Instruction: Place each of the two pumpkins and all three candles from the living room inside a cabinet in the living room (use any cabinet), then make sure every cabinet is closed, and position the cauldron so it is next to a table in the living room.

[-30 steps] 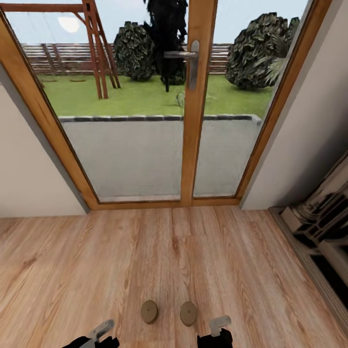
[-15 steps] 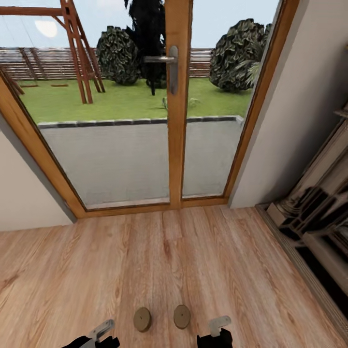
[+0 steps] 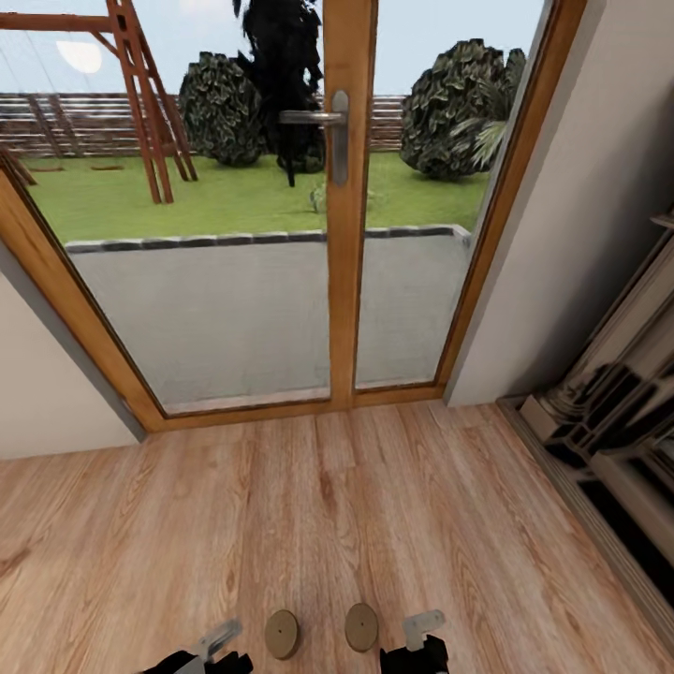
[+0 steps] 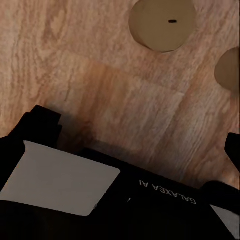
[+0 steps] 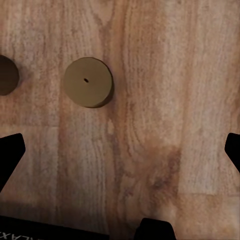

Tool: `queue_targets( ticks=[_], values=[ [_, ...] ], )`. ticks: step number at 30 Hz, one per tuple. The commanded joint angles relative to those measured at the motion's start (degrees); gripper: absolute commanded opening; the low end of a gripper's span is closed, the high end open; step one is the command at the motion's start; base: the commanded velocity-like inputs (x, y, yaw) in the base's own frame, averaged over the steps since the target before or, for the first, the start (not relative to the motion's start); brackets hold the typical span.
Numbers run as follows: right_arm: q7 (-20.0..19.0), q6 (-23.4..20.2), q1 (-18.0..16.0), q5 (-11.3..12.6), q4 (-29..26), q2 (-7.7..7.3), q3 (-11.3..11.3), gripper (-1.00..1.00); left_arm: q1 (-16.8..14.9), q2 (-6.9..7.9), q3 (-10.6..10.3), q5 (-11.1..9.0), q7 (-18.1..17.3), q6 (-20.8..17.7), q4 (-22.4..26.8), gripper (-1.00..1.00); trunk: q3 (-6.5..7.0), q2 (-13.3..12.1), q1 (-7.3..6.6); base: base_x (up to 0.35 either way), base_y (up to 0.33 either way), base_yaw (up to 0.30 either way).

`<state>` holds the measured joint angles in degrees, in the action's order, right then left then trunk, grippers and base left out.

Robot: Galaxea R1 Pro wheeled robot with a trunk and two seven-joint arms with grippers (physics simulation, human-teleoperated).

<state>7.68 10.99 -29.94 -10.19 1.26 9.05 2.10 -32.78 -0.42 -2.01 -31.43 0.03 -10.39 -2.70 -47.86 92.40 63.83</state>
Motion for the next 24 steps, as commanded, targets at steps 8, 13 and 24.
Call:
queue_targets(
  ticks=[8, 13, 24],
  values=[
    [0.13, -0.15, -0.02, 0.08, -0.19, 0.19, 0.06, 1.0, -0.05, 1.1, -4.84, -0.05, -0.06, -0.45, 0.25, 1.0, 0.0, 0.0, 0.0, 0.0, 0.0, 0.0],
    [0.07, -0.17, -0.04, -0.06, -0.83, 0.18, 0.09, 1.0, -0.08, 1.85, -5.43, -0.11, -0.12, -0.35, 0.35, 1.0, 0.0, 0.0, 0.0, 0.0, 0.0, 0.0],
    [0.34, -29.26, -10.59, 4.33, -9.1, 0.95, -0.21, 1.0, -2.45, 1.42, -5.15, -0.19, 10.8, -25.61, 24.07, 1.0, 0.0, 0.0, 0.0, 0.0, 0.0, 0.0]
  ],
)
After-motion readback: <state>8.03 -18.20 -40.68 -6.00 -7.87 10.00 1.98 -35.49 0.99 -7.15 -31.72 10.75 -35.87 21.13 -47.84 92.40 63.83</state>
